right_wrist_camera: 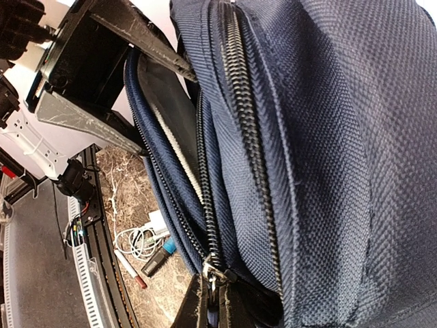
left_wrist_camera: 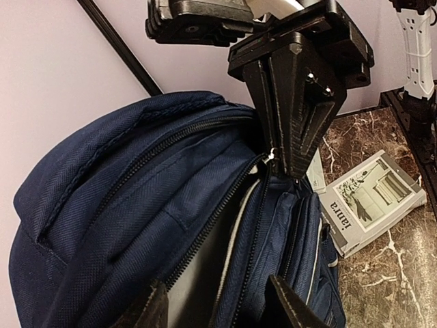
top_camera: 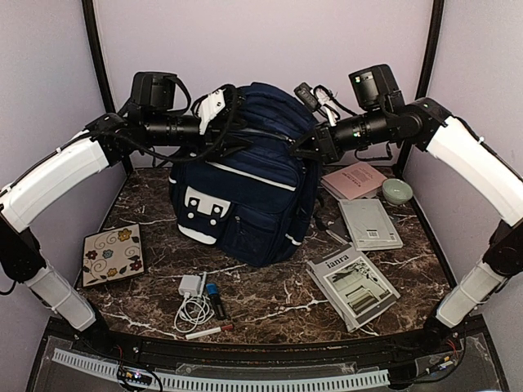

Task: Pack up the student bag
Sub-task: Unzip the second largest pocket of the student bag.

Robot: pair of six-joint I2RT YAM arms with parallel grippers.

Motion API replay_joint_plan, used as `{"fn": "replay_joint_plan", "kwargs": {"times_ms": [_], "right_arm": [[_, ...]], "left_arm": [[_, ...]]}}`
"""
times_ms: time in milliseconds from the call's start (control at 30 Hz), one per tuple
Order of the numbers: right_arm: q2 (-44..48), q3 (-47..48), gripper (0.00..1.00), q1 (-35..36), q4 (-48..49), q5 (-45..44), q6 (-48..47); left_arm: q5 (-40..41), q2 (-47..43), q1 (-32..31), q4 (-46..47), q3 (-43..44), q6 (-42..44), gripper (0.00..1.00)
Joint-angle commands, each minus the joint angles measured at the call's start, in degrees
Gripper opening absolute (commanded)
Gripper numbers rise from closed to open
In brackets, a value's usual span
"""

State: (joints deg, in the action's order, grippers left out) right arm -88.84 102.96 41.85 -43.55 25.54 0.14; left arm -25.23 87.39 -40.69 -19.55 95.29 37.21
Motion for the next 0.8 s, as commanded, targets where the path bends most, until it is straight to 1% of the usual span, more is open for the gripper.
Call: {"fn": "replay_joint_plan", "kwargs": {"times_ms": [0, 100, 167, 333, 433, 500, 600, 700, 767], "right_arm": [[0.9, 0.8, 0.0, 0.5, 3.9, 1.5, -1.6], [0.9, 0.8, 0.0, 0.5, 3.9, 1.5, -1.5], [0.9, 0.7, 0.0, 0.5, 4.0, 1.6, -1.7], [0.8, 0.7, 0.0, 0.5, 4.1, 1.5, -1.5], [0.9, 0.6, 0.0, 0.4, 3.9, 1.3, -1.4], [1.1, 0.2, 0.0, 0.4, 3.5, 1.3, -1.2], [2.4, -2.6, 0.0, -0.5, 3.3, 1.9, -0.1], [5.7, -10.0, 0.0, -3.1, 4.4, 2.8, 2.0], [8.6, -16.4, 0.0, -5.8, 6.4, 4.6, 3.5]], "left_arm": [[-1.4, -0.9, -0.8, -8.3, -0.6, 5.1, 0.45], [0.1, -1.4, -0.8, -11.0, -0.5, 6.9, 0.42], [2.2, -1.4, -0.8, -11.8, -0.5, 7.6, 0.36], [2.5, -1.4, -0.9, -11.7, -0.4, 7.7, 0.23], [4.9, -1.0, -0.9, -10.2, -0.1, 7.3, 0.0], [8.2, -1.8, -0.9, -5.6, -1.5, 5.3, 0.0], [13.5, -3.8, -0.8, 3.7, -4.3, 3.4, 0.0], [17.3, -5.2, -0.7, 8.8, -5.8, 3.3, 0.0], [15.9, -6.7, 0.1, 11.4, -7.0, 2.7, 0.0]]}}
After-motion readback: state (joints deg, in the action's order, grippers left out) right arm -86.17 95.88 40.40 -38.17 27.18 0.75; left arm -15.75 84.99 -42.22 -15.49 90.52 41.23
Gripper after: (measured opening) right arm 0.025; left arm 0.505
